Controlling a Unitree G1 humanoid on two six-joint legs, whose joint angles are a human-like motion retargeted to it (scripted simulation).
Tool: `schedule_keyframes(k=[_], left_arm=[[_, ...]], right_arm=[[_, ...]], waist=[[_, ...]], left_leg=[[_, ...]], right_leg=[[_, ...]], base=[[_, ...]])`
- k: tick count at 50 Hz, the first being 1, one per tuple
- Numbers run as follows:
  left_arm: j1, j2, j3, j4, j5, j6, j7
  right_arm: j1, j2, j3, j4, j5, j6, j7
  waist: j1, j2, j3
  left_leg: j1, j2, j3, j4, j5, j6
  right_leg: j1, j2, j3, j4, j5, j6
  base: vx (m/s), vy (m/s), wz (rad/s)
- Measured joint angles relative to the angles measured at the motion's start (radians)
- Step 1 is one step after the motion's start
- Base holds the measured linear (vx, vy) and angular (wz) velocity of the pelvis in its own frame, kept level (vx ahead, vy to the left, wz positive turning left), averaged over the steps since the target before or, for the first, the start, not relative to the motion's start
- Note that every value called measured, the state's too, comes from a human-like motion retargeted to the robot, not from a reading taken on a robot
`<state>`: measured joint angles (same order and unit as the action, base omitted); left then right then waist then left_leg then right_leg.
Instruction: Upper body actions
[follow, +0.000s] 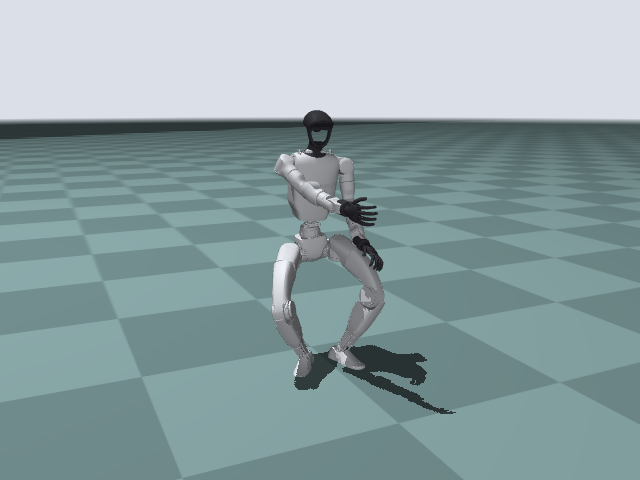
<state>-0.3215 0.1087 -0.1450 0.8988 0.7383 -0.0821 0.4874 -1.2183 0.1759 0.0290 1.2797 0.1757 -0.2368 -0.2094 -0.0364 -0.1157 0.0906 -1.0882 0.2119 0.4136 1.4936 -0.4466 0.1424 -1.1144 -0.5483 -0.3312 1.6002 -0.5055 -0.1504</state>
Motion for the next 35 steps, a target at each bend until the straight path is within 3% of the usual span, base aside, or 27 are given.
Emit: schedule_keyframes(k=[10,20,35], left_arm=[[-0.014,0.002,0.002,0.008,0.002,-0.004,0.001],[-0.018,0.007,0.002,0.008,0.001,-0.004,0.000],[-0.017,0.007,0.004,0.004,-0.001,-0.003,0.001]], right_arm=[[-0.097,0.019,-0.051,0.144,0.114,0.050,0.052],[-0.122,0.015,-0.042,0.194,0.098,0.080,-0.002],[-0.114,0.021,-0.032,0.157,0.103,0.066,0.000]], waist=[[-0.004,-0.011,0.007],[-0.005,-0.018,0.012],[-0.006,-0.018,0.014]], left_leg=[[0.001,-0.012,0.004,-0.005,0.003,0.002],[0.002,-0.014,0.004,-0.006,0.003,0.003],[0.001,-0.013,0.004,-0.005,0.003,0.002]], right_leg=[[-0.002,-0.013,0.005,0.004,-0.002,0.003],[-0.002,-0.015,0.006,0.004,-0.002,0.003],[-0.003,-0.014,0.005,0.004,-0.002,0.003]], base=[[0.00,0.00,0.00],[0.00,0.00,0.00],[0.00,0.00,0.00]])
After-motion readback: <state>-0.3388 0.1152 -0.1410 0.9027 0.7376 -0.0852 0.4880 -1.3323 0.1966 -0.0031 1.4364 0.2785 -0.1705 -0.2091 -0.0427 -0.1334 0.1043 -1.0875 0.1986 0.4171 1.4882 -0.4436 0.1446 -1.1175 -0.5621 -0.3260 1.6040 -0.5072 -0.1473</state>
